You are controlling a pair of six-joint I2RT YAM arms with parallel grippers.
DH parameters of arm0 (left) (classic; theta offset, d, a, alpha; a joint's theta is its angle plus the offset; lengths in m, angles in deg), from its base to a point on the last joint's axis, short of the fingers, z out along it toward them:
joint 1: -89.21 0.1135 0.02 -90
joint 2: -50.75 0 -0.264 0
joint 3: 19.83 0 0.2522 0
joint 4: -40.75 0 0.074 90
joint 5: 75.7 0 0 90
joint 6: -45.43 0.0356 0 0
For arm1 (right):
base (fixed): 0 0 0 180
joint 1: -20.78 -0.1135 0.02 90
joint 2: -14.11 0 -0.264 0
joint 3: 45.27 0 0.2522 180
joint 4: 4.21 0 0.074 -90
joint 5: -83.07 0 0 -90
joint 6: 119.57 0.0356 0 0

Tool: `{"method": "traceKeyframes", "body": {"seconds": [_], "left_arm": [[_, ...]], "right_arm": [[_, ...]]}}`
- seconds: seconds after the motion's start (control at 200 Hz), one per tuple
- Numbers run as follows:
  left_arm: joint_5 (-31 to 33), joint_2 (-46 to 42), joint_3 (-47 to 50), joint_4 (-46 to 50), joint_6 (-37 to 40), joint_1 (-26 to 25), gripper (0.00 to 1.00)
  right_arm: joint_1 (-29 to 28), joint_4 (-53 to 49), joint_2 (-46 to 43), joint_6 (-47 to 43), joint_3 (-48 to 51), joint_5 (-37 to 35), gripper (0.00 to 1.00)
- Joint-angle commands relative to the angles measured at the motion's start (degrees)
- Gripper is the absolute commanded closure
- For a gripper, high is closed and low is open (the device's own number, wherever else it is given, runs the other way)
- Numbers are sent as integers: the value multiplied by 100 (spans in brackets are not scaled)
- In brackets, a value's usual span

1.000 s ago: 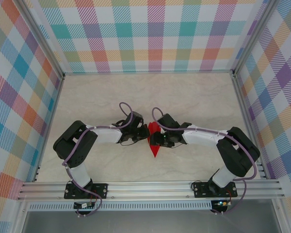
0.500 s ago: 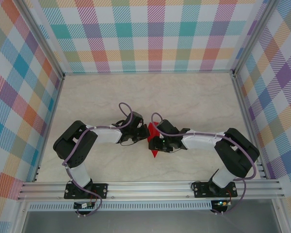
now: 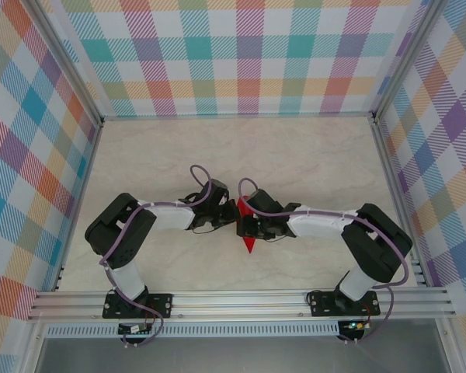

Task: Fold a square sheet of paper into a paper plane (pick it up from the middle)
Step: Move the paper plane to the center of the table.

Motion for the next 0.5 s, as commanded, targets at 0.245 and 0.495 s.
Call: {"method": "traceKeyframes", "body": {"seconds": [0.245,0.495], "left_arm": [[-49,-211,55,50,-17,84,100],[2,-178,53,101,6,85,100]], "right_arm": [[-67,-375,84,-65,-186,-438,57],[-85,-599,-14,27,-279,-650,67]]}}
